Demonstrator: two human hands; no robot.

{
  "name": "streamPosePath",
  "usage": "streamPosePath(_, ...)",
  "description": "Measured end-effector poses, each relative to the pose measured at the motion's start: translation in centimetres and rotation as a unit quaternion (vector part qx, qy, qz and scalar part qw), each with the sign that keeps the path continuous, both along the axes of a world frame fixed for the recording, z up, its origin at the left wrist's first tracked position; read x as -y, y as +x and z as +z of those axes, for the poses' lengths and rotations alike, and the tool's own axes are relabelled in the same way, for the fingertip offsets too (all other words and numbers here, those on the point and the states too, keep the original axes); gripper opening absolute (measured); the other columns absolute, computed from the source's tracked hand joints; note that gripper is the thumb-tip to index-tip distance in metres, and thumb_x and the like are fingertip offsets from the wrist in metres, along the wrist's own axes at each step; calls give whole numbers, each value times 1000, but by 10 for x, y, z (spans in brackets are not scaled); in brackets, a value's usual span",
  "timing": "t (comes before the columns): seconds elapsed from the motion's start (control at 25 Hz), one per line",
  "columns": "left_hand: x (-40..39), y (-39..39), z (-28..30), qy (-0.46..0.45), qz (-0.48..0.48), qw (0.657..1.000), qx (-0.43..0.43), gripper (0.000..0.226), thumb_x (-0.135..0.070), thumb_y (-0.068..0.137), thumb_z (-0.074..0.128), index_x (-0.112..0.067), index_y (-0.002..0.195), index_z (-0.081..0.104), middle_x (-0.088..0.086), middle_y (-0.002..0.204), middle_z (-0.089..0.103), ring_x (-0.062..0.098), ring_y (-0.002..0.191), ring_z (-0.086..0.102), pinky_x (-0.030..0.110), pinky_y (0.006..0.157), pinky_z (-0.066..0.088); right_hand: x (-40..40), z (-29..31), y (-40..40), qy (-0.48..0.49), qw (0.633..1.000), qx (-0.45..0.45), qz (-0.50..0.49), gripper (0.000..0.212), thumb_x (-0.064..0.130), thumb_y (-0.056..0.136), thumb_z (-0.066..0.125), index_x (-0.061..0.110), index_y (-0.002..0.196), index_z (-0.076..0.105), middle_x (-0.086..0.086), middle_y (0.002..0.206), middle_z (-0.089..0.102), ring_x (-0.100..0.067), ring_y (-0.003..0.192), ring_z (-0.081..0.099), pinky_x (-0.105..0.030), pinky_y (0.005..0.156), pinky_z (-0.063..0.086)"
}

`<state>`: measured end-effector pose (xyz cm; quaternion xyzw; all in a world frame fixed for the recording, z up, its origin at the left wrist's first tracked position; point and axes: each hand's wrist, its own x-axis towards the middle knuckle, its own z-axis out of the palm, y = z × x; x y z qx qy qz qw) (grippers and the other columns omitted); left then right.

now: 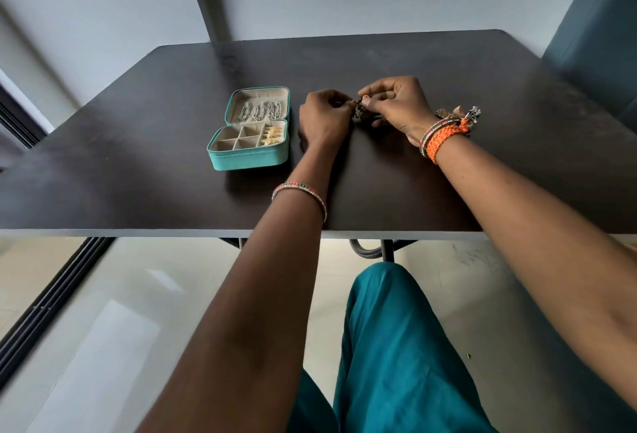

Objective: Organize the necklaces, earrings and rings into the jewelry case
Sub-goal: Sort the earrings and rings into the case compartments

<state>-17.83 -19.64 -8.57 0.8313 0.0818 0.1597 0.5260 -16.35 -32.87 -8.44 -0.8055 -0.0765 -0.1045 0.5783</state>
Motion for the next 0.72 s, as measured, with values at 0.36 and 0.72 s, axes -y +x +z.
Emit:
streamPosePath(0.36,-4,-3,-1,21,-33,999,-14,14,-36,74,70,-24,81,75,-5,76,74,10,78,69,26,72,55,4,2,-4,71,997,-23,21,18,-3,80,62,12,75,70,-5,76,67,-10,68,64,-20,57,52)
streamPosePath(0.72,-4,-8,-2,-40,-55,997,31,6,-21,81,70,-19,75,70,2,69,71,14,56,67,26,53,52,8,-2,-6,-2,1000,17,22,11,0,83,66,9,87,70,-4,70,65,-9,63,64,-23,60,54)
